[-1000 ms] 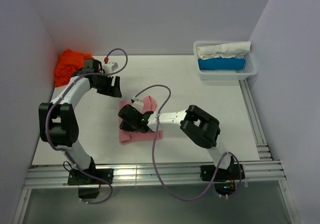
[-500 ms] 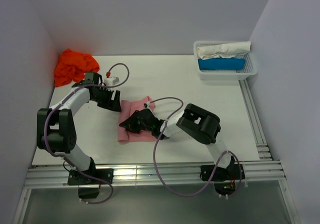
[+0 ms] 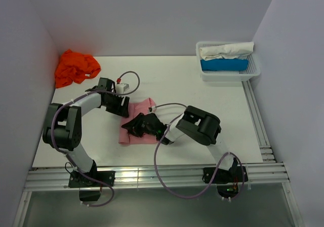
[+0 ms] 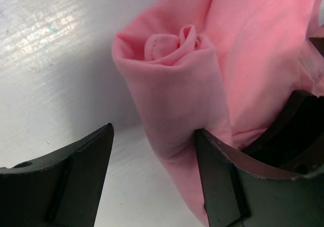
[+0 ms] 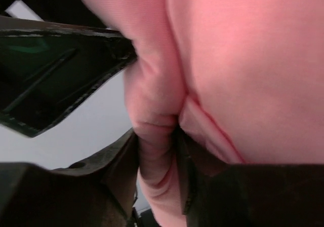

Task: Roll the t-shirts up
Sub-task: Roll the tshirt

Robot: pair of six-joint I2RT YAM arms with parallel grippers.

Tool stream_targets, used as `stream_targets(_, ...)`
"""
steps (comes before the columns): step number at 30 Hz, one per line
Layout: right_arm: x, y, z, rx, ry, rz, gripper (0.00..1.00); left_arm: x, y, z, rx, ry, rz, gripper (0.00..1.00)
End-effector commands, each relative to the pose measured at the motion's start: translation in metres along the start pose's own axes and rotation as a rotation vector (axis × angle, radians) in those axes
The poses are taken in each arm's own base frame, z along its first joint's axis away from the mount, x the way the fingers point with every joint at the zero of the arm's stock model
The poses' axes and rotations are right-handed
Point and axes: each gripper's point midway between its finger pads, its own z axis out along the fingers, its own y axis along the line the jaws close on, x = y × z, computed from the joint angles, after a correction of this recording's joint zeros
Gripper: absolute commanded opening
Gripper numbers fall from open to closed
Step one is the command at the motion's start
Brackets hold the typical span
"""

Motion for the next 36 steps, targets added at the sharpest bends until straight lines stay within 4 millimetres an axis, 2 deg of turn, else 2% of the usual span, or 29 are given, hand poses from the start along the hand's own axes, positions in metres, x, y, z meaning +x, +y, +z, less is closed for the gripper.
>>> stream_targets(1,-0.003,-0.012,-0.007,0.106,-0.029,-0.043,0.41,-0.01,0.012,0.008,-0.119,-0.037,0.029,0.71)
stream_targets(5,-0.011,-0.004,-0.011,0.209,-0.091,-0.136,0.5,-0.008,0.013,0.011,-0.159,-0.03,0.045,0.71)
stream_targets(9,-0.02,0.006,-0.018,0.304,-0.167,-0.23,0.52,-0.008,0.016,0.011,-0.186,-0.028,0.053,0.71)
stream_targets(10,-0.017,-0.004,-0.024,0.367,-0.172,-0.255,0.52,-0.008,0.016,0.011,-0.191,-0.031,0.054,0.71)
stream_targets(12,-0.016,0.01,-0.026,0.381,-0.192,-0.289,0.52,-0.009,0.015,0.011,-0.191,-0.033,0.057,0.71)
stream_targets(16,-0.016,0.02,-0.038,0.482,-0.241,-0.366,0.53,-0.009,0.015,0.011,-0.191,-0.031,0.059,0.71)
stream_targets(18,-0.016,0.015,-0.045,0.543,-0.264,-0.413,0.53,-0.009,0.014,0.011,-0.189,-0.031,0.061,0.7)
stream_targets(19,-0.015,0.027,-0.044,0.536,-0.273,-0.421,0.53,-0.009,0.013,0.011,-0.187,-0.031,0.061,0.71)
stream_targets(23,-0.017,0.041,-0.048,0.57,-0.333,-0.485,0.53,-0.009,0.012,0.01,-0.184,-0.034,0.063,0.71)
stream_targets(26,-0.014,0.053,-0.046,0.585,-0.349,-0.542,0.52,-0.009,0.012,0.009,-0.182,-0.037,0.065,0.71)
stream_targets(27,-0.012,0.05,-0.043,0.596,-0.344,-0.559,0.52,-0.009,0.011,0.009,-0.182,-0.034,0.063,0.71)
stream_targets(28,-0.011,0.058,-0.041,0.588,-0.346,-0.564,0.52,-0.009,0.011,0.009,-0.181,-0.036,0.063,0.71)
stream_targets(30,-0.012,0.054,-0.035,0.601,-0.342,-0.59,0.52,-0.009,0.01,0.009,-0.178,-0.038,0.065,0.71)
stream_targets(31,-0.012,0.06,-0.031,0.587,-0.346,-0.595,0.52,-0.008,0.01,0.009,-0.176,-0.035,0.065,0.71)
stream_targets(35,-0.011,0.055,-0.018,0.586,-0.335,-0.617,0.52,-0.008,0.01,0.009,-0.175,-0.035,0.064,0.71)
stream_targets(36,-0.012,0.047,-0.015,0.605,-0.334,-0.624,0.52,-0.009,0.009,0.009,-0.175,-0.036,0.065,0.71)
